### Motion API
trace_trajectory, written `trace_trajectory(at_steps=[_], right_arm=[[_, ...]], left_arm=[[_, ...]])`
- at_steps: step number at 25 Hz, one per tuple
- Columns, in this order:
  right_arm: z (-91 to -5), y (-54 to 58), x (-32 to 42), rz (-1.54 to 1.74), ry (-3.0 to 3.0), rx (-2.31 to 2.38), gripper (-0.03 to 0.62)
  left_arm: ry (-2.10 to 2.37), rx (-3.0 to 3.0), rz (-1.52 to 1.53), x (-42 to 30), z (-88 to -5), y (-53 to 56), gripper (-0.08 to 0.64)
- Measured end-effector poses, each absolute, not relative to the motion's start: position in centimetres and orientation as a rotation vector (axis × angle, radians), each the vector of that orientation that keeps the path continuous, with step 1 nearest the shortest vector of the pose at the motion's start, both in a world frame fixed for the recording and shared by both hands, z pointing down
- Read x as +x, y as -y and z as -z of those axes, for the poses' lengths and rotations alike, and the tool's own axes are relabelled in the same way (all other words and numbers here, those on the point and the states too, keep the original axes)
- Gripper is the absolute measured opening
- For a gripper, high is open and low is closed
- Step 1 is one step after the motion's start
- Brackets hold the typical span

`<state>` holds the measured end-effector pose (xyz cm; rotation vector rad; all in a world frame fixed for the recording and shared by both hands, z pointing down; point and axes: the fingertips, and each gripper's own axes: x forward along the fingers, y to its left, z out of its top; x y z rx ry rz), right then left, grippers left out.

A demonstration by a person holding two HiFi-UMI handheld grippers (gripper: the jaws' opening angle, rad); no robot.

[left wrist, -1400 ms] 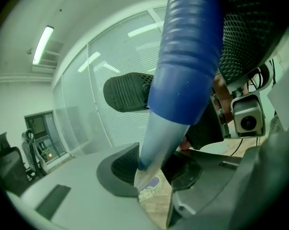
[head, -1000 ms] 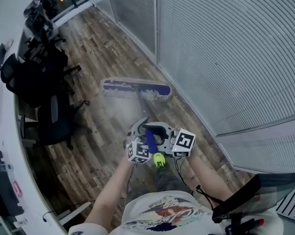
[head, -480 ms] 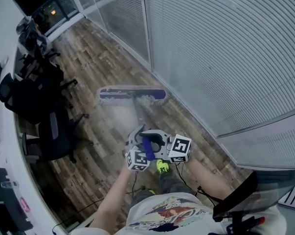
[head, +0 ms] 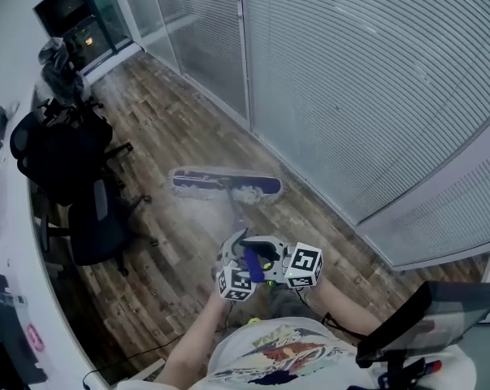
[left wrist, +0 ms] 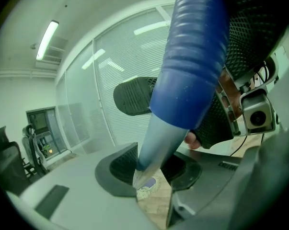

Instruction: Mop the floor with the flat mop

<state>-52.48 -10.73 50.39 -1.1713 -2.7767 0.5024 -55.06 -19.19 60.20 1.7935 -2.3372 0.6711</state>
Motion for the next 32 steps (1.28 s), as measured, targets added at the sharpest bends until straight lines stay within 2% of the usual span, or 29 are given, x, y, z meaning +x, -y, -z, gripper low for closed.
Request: trace_trajectory(at_steps=[13, 21, 32], right_arm=[[-49.7, -9.0, -35.5, -0.478, 2.808, -1.046, 0.301], [-50.0, -11.8, -26.8, -0.52, 2.827, -0.997, 0.302], [-49.9, -16.8, -9.0, -0.556, 2.846, -1.038, 0.302]], left_arm=[[2.287, 1.904, -0.638, -37.2, -59.3, -0.3, 0.11], [2.276, 1.895, -0.621, -28.6, -59.6, -3.2, 0.112], [2.235, 1.911, -0.692, -10.7, -59.9, -8.6, 0.112]])
